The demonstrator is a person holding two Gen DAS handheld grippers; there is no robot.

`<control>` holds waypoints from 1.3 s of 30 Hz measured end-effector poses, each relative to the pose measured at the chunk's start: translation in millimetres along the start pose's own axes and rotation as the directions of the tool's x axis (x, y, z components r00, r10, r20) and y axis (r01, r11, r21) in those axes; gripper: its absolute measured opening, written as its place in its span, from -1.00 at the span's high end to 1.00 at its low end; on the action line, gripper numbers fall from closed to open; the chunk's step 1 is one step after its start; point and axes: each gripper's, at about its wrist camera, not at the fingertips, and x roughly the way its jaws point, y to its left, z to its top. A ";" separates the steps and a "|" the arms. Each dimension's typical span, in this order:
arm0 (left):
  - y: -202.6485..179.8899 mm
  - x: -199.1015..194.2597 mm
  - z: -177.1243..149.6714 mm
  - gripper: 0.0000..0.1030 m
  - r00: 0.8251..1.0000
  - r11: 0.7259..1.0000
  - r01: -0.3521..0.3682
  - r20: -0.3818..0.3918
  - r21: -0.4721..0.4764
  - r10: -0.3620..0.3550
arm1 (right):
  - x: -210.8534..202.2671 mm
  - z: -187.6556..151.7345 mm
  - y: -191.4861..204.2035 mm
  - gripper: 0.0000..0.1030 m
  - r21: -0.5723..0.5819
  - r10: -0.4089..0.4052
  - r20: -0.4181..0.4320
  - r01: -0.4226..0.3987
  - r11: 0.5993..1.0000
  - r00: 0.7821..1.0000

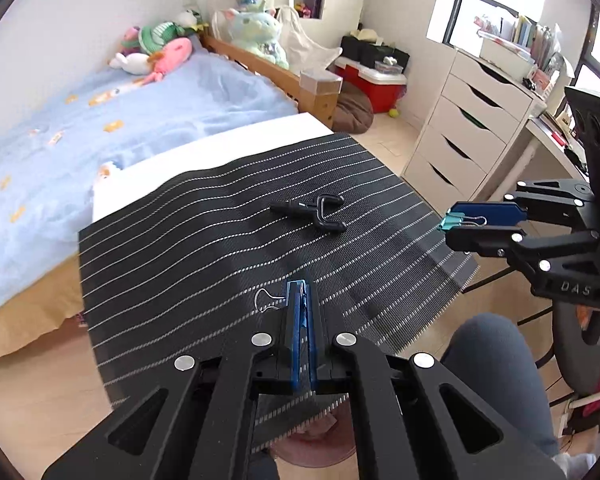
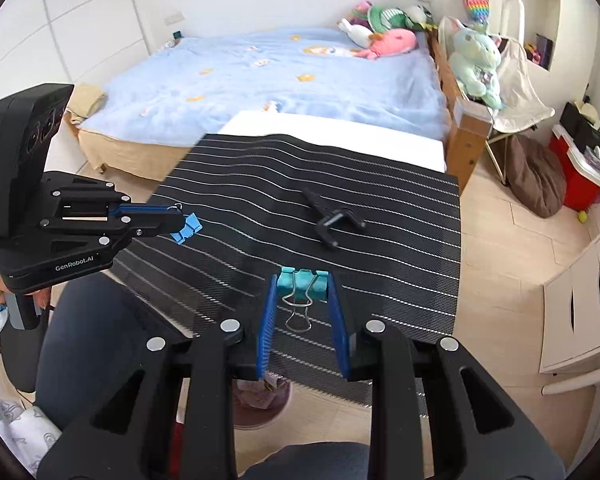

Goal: Collect trash
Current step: 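Carry the teal and blue binder clips over the pink wastebasket with both grippers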

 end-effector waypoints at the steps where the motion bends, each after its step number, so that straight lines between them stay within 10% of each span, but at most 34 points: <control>1: -0.9 -6.5 -3.4 0.95 1.000 1.000 -0.003 0.009 0.002 0.003 | -3.7 -1.2 3.9 0.52 -0.007 0.003 0.006 -0.003 1.000 1.000; 39: -16.4 -75.3 -97.3 0.95 0.998 0.997 0.019 0.057 -0.072 -0.015 | -28.1 -63.3 91.6 0.34 -0.089 0.154 -0.040 -0.157 0.984 0.987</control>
